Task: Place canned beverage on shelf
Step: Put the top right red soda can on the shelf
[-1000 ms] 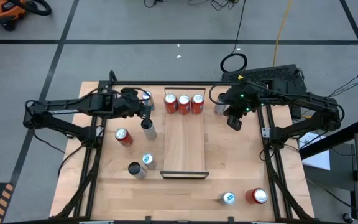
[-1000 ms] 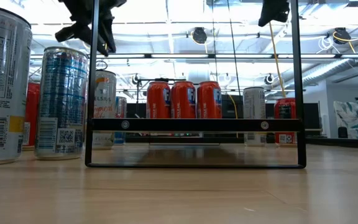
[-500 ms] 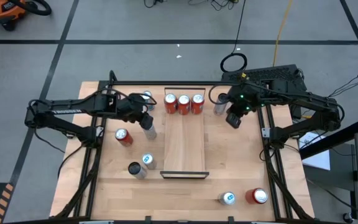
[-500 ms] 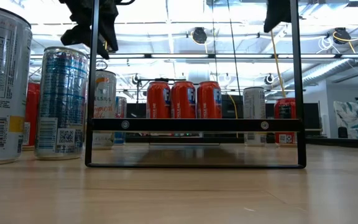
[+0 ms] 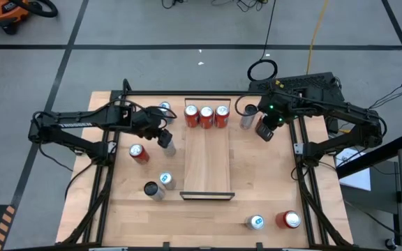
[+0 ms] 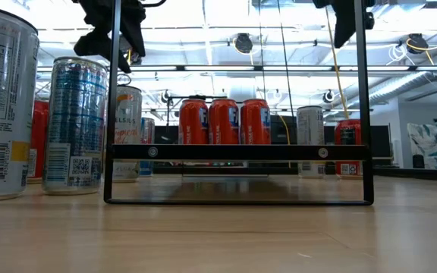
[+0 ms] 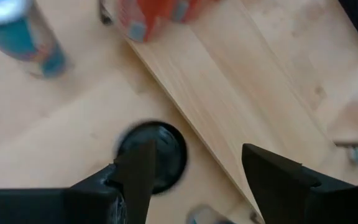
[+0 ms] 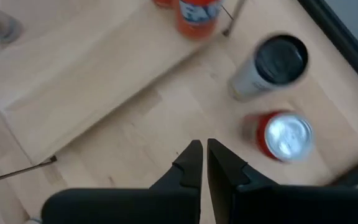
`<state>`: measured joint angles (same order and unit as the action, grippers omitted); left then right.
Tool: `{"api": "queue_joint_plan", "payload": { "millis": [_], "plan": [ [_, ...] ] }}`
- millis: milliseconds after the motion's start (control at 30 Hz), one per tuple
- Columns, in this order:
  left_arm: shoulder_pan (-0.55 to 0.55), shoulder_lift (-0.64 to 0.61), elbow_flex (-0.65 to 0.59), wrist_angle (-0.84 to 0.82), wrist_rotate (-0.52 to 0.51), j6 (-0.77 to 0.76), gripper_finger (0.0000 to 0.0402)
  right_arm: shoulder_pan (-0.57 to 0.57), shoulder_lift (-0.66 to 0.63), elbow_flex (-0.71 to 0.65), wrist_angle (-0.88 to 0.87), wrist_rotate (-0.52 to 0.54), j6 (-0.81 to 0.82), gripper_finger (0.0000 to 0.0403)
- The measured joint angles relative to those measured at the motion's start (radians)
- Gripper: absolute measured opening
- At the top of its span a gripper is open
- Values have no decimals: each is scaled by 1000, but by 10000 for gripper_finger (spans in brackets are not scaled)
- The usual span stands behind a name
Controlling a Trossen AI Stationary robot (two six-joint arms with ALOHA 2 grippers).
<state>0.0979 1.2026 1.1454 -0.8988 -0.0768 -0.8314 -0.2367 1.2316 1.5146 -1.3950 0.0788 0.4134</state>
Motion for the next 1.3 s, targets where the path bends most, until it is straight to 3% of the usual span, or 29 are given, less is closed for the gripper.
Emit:
{"api": "queue_joint_plan", "payload": {
  "millis": [267,600,833,967,1300],
  "plan": [
    [-35,0,0,6,42,-1,242,0,0,0,-25,82,149,39],
    [-35,0,0,39,10,-52,242,-28,16,0,-59,132,289,138],
    [-35,0,0,36,-10,-23,242,-62,51,0,-61,121,169,196],
    [-35,0,0,34,-10,-21,242,-108,80,0,-75,48,118,219],
    [-35,0,0,20,-40,-18,242,-220,174,0,-74,76,-70,302]
  ]
}}
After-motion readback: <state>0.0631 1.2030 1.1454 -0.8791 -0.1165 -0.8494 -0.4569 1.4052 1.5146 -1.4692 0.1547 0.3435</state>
